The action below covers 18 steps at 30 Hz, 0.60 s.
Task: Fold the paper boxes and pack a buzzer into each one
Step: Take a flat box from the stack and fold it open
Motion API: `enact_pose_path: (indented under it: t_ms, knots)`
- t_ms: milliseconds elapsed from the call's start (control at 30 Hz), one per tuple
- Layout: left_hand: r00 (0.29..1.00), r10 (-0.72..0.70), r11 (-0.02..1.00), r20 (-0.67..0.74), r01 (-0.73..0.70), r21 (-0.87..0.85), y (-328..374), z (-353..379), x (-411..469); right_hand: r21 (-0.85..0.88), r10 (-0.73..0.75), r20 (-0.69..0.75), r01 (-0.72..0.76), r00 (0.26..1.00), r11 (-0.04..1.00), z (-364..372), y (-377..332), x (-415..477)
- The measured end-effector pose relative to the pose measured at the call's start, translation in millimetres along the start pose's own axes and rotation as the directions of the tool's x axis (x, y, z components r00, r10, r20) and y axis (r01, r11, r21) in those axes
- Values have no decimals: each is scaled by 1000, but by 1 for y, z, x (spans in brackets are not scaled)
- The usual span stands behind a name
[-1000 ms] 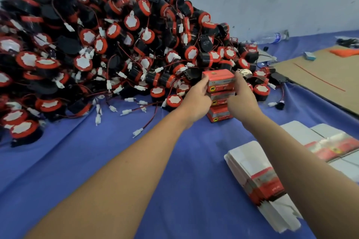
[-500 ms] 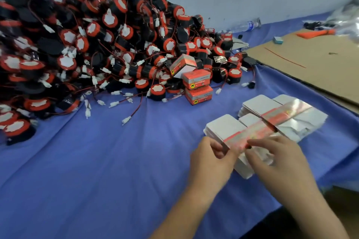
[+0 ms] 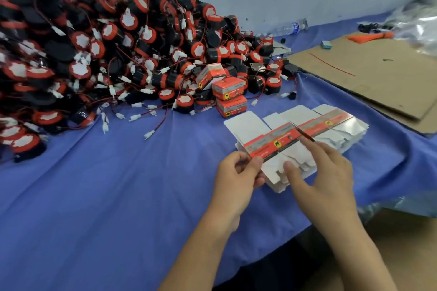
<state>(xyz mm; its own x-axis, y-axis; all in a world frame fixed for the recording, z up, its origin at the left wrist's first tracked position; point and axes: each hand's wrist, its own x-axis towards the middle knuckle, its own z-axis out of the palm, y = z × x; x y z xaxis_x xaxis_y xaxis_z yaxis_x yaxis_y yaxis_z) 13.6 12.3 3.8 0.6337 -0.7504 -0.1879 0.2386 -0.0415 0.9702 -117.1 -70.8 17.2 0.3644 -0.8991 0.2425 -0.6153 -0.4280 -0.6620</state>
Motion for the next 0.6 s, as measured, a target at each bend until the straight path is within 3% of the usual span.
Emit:
enact_pose_path:
  t_ms: [167,300,467,600]
  knots:
    - [996,85,996,30,-85,11,16,-40,-20,207,-53,83,35,995,978,-10,-9,0]
    - [980,198,967,-27,-191,170,22,-75,-46,344,-192,138,135,972,929,-2,-34,-9]
    - [944,274,899,-184,-183,398,23,-115,-84,374,-336,203,245,920,895,28,-74,-39]
    - [903,259,925,-344,-128,358,24,-143,-112,434,-371,261,236,891,870,52,-105,-73]
